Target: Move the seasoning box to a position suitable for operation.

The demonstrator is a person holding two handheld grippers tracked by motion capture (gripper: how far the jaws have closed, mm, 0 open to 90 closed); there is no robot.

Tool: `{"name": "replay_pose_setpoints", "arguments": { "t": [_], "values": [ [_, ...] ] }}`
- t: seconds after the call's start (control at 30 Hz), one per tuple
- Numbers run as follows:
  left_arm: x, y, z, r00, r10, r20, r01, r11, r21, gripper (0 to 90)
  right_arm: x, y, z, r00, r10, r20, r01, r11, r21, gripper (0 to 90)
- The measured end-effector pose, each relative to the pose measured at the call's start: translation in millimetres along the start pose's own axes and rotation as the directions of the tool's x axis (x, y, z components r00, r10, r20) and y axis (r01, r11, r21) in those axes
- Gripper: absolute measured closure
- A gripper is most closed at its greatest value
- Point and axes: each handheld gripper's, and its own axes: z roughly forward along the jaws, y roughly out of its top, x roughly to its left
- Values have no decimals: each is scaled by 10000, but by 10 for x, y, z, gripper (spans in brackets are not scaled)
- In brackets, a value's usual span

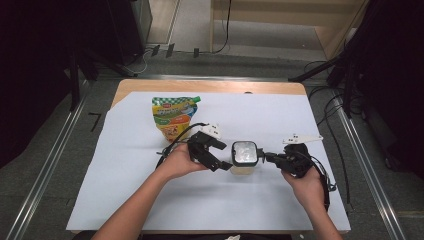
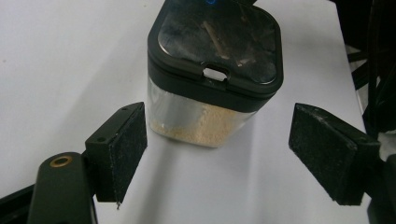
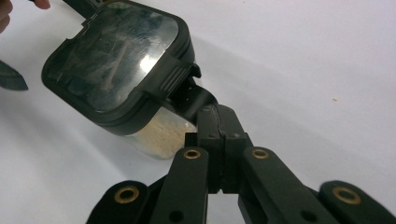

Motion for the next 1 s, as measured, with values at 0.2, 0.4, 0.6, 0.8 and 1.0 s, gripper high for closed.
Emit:
{"name": "replay_pose_setpoints", "arguments": {
  "t": [0.2, 0.4, 0.6, 0.8, 1.0],
  "values": [
    [18, 67, 113, 9999, 152, -39, -152, 9999, 42, 179, -11, 14, 19, 9999, 110, 40, -110, 9999, -14, 900],
    [24, 111, 197, 9992, 403, -3, -403, 9992, 0, 174, -25, 21, 29, 9999, 138, 32, -137, 9999, -105, 900],
    [37, 111, 266, 9985, 542, 9, -542, 9985, -124, 154, -19, 38, 29, 9998, 182, 43, -179, 9987, -472, 900],
    [59, 117, 291, 9985, 531, 158, -529, 9985, -140, 145, -24, 51, 26, 9996, 269, 10, -268, 9974, -675, 900],
    [13, 195, 279, 9945, 1036, -131, -1032, 9944, 238, 158, -26, 57, 29, 9995, 308, -1, -308, 9971, -696, 900]
  ]
}}
